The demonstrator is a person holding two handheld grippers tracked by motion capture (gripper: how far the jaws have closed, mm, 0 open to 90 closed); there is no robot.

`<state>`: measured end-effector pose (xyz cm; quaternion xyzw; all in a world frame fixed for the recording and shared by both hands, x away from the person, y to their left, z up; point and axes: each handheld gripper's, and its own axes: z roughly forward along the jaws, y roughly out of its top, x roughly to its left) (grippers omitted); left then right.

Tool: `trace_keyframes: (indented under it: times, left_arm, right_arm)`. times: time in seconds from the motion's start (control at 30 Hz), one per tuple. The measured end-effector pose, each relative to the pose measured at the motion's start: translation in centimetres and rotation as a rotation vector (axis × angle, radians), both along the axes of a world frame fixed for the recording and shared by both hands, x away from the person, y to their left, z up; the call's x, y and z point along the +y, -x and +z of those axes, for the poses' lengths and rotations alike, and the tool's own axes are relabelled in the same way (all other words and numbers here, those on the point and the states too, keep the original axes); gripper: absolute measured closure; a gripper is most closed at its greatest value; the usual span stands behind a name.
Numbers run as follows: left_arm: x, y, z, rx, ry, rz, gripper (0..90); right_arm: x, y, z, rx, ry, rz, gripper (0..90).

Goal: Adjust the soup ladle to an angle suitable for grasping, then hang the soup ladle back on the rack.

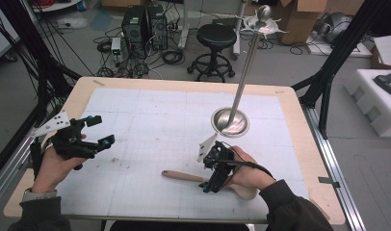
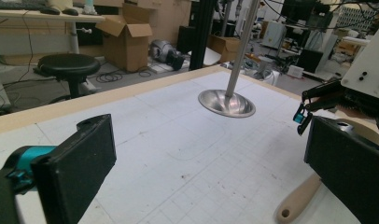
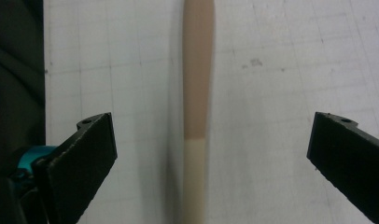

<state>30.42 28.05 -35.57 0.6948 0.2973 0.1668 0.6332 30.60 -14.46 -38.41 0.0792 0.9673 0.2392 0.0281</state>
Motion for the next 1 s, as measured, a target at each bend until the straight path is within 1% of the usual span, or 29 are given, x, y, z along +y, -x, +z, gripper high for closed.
trace_keyframes:
  times: [0.03,0.1,0.17,0.2,0.23,0.27,0.37,0.43,0.57,0.6,0.63,0.67,0.73,0.77,0.8,0.87,0.93,1.0]
  left_arm:
    - [0.0,0.0,0.0,-0.002,0.007,0.002,2.6]
    - [0.1,0.0,0.0,-0.003,0.005,-0.001,2.6]
    - [0.2,0.0,0.0,0.0,0.008,0.003,2.6]
    - [0.2,0.0,0.0,0.001,0.006,0.004,2.6]
    - [0.2,-0.1,0.0,-0.001,0.012,0.004,2.6]
    - [0.2,-0.1,0.0,-0.002,0.014,0.005,2.6]
    - [0.2,0.0,0.1,-0.005,0.013,0.003,2.6]
    - [0.2,0.0,0.1,-0.005,0.005,-0.001,2.6]
    - [0.1,-0.2,0.0,0.001,0.009,-0.001,2.6]
    - [0.1,-0.2,0.1,0.004,0.016,-0.004,2.6]
    - [0.1,-0.2,0.2,0.002,0.024,-0.01,2.6]
    - [0.1,-0.1,0.3,-0.01,0.029,-0.005,2.6]
    - [0.0,-0.1,0.4,-0.023,0.028,-0.005,2.6]
    - [0.1,-0.1,0.4,-0.018,0.025,-0.006,2.6]
    - [0.1,-0.1,0.4,-0.014,0.023,0.0,2.6]
    - [0.2,-0.1,0.4,-0.016,0.02,0.004,2.6]
    - [0.3,0.0,0.5,-0.024,0.032,-0.001,2.6]
    - [0.3,0.0,0.5,-0.022,0.031,-0.002,2.6]
  right_arm:
    - [-0.3,0.0,0.0,-0.01,0.001,-0.011,0.5]
    - [-0.9,-0.2,0.0,-0.005,-0.013,-0.032,0.5]
    - [-1.3,-0.3,0.0,-0.003,-0.013,-0.041,0.6]
    - [-1.6,-0.4,-0.1,0.003,-0.003,-0.05,1.6]
    - [-1.8,-0.5,-0.1,0.015,0.006,-0.052,5.6]
    - [-1.9,-0.5,-0.2,0.018,0.009,-0.052,6.7]
    - [-2.1,-0.5,-0.4,0.025,0.034,-0.062,6.7]
    - [-2.1,-0.5,-0.7,0.018,0.067,-0.061,6.7]
    - [-2.0,-0.3,-1.5,0.018,0.105,-0.068,6.6]
    - [-1.9,-0.4,-1.6,0.022,0.116,-0.066,6.7]
    - [-1.9,-0.4,-1.7,0.025,0.121,-0.065,6.7]
    - [-1.9,-0.4,-1.9,0.032,0.134,-0.066,6.8]
    - [-1.8,-0.3,-2.1,0.018,0.16,-0.065,7.4]
    - [-1.8,-0.2,-2.3,0.023,0.17,-0.06,9.9]
    - [-1.8,-0.2,-2.3,0.025,0.173,-0.061,15.5]
    - [-1.8,0.1,-2.2,0.003,0.174,-0.068,19.0]
    - [-1.8,0.1,-2.1,0.014,0.185,-0.071,27.9]
    - [-1.8,0.3,-2.2,0.026,0.194,-0.067,35.0]
